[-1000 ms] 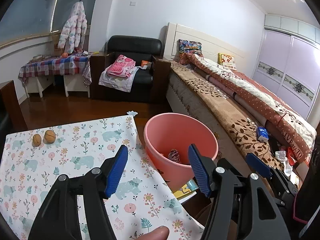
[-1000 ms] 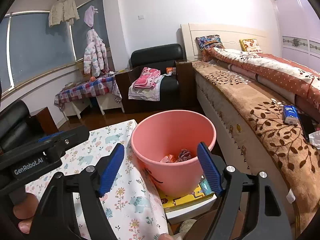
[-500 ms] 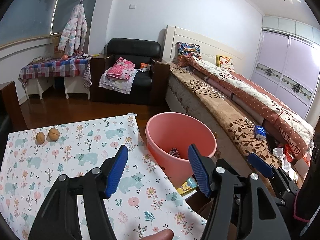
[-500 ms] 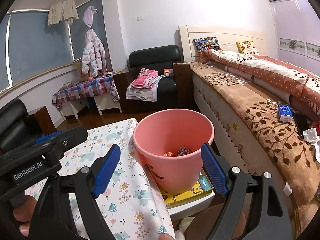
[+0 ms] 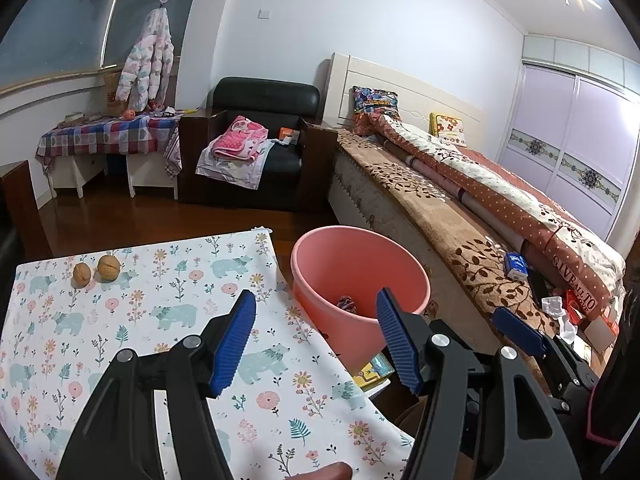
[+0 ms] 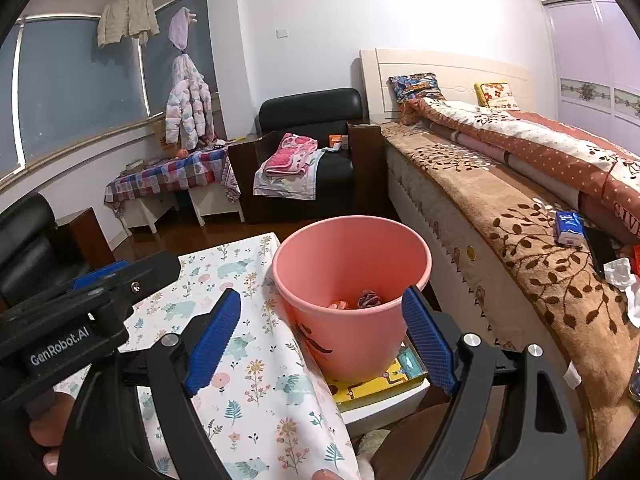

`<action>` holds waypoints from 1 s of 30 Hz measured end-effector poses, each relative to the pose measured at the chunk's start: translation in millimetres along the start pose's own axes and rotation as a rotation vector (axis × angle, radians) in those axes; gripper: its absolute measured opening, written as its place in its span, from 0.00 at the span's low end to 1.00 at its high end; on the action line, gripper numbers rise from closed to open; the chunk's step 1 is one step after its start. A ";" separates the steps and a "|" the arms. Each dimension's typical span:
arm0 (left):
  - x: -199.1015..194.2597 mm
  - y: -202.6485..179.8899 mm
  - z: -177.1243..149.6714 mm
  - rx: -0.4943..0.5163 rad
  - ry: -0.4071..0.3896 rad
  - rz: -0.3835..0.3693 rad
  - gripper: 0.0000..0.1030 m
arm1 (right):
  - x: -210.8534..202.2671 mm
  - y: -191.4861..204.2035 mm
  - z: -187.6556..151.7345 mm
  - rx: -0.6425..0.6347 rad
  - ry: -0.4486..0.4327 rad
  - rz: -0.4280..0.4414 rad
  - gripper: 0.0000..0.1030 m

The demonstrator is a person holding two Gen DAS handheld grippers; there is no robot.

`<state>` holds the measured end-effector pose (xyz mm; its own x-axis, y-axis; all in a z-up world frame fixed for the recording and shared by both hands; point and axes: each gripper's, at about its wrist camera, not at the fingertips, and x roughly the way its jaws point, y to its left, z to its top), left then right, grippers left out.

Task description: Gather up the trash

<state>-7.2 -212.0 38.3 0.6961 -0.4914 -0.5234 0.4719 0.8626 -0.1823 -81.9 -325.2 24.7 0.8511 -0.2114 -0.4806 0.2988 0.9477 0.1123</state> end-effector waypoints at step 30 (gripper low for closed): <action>-0.3 3.8 -4.5 -0.006 0.010 0.004 0.60 | -3.9 5.9 -0.9 -0.022 0.016 -0.010 0.81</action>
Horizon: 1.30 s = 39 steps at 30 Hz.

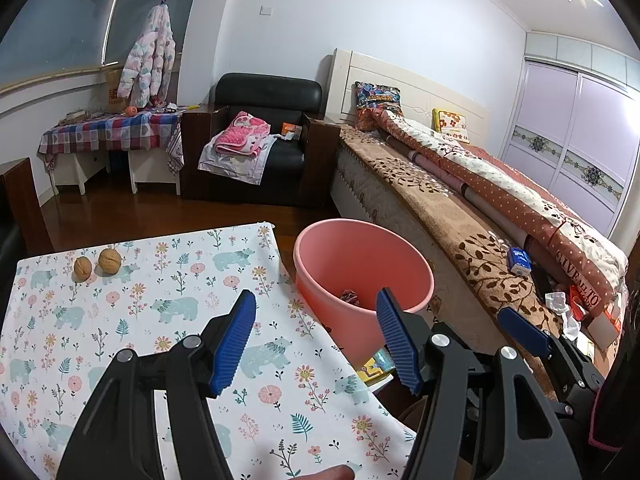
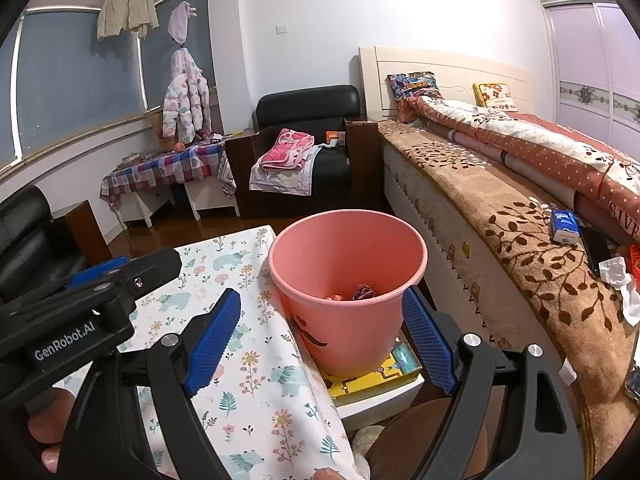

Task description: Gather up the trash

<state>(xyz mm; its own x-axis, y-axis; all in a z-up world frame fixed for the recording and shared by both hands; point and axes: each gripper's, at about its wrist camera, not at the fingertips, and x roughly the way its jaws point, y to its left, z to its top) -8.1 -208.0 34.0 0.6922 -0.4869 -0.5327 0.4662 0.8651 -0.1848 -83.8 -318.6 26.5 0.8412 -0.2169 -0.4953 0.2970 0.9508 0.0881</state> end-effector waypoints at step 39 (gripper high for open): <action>3.7 10.0 -4.1 -0.005 -0.003 0.013 0.60 | 6.6 -4.0 -5.1 0.007 0.019 -0.025 0.81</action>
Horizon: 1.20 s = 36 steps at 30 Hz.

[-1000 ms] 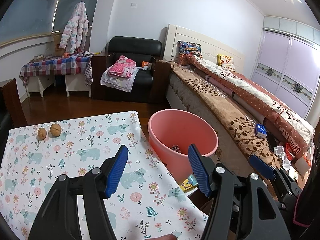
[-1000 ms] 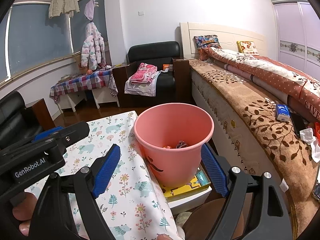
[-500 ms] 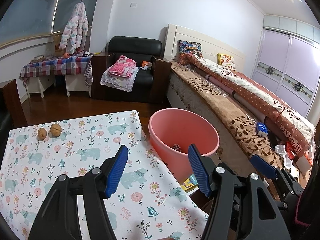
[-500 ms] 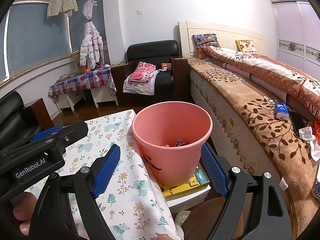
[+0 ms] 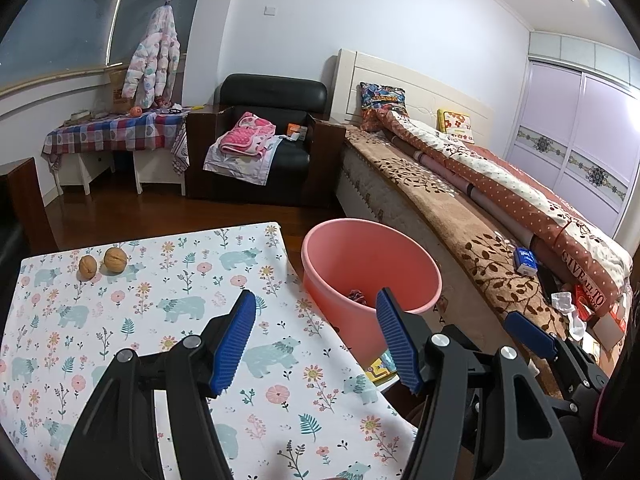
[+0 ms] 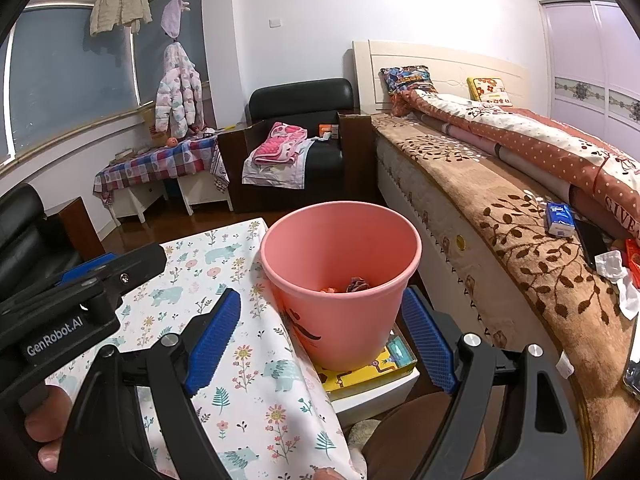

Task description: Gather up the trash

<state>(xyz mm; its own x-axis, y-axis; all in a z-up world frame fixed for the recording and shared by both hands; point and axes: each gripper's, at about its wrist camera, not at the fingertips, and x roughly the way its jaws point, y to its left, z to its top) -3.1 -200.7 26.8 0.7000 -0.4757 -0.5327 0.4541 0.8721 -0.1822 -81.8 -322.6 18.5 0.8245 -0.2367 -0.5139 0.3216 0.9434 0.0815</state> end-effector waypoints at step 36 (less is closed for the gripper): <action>1.5 8.8 -3.9 0.003 0.015 0.000 0.60 | 2.1 0.1 -1.4 -0.012 0.015 -0.006 0.81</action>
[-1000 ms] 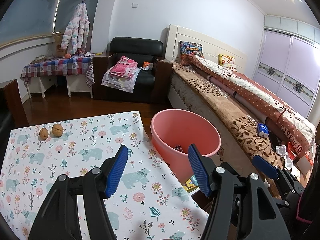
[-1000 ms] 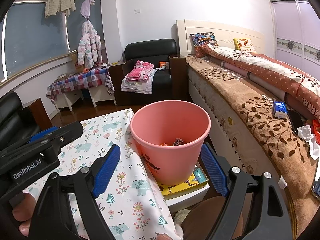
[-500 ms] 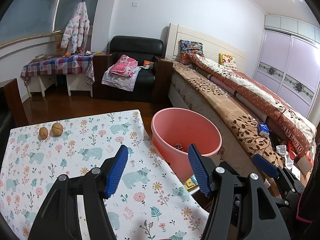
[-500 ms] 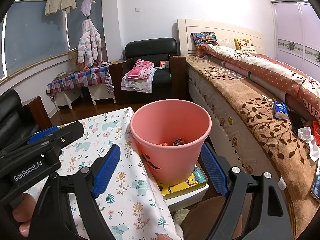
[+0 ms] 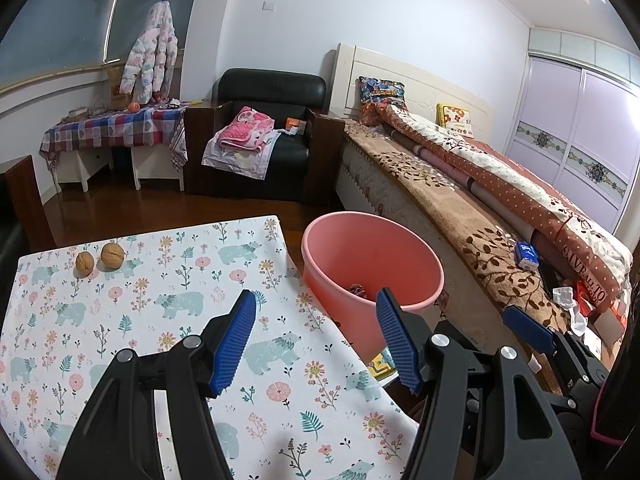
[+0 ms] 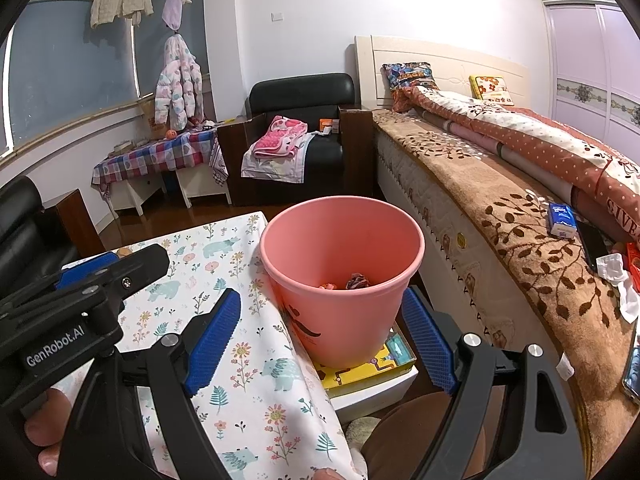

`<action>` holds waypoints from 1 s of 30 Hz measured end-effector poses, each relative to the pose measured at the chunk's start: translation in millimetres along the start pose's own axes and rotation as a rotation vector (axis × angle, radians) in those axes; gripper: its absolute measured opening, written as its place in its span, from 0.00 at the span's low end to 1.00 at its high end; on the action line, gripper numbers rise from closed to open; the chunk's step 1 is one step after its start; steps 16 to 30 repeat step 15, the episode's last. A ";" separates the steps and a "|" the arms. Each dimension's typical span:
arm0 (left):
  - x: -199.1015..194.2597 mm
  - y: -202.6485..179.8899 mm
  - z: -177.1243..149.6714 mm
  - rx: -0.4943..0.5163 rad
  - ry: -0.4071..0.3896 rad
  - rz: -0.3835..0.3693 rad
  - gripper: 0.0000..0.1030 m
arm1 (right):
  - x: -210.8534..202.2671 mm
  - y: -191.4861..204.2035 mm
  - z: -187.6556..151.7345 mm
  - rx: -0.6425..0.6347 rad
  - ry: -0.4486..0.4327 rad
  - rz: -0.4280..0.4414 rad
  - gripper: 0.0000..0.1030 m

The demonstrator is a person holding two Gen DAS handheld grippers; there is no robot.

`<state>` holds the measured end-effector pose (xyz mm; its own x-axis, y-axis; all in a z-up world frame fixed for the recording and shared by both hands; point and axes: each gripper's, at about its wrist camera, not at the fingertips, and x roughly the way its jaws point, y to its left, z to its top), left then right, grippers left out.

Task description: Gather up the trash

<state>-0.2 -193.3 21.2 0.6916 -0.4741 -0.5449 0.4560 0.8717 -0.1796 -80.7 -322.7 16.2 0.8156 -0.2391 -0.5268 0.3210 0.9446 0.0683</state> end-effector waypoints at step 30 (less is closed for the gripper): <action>4.6 31.3 -4.1 -0.051 0.004 0.092 0.60 | 13.9 15.7 -4.5 -0.049 0.036 0.046 0.81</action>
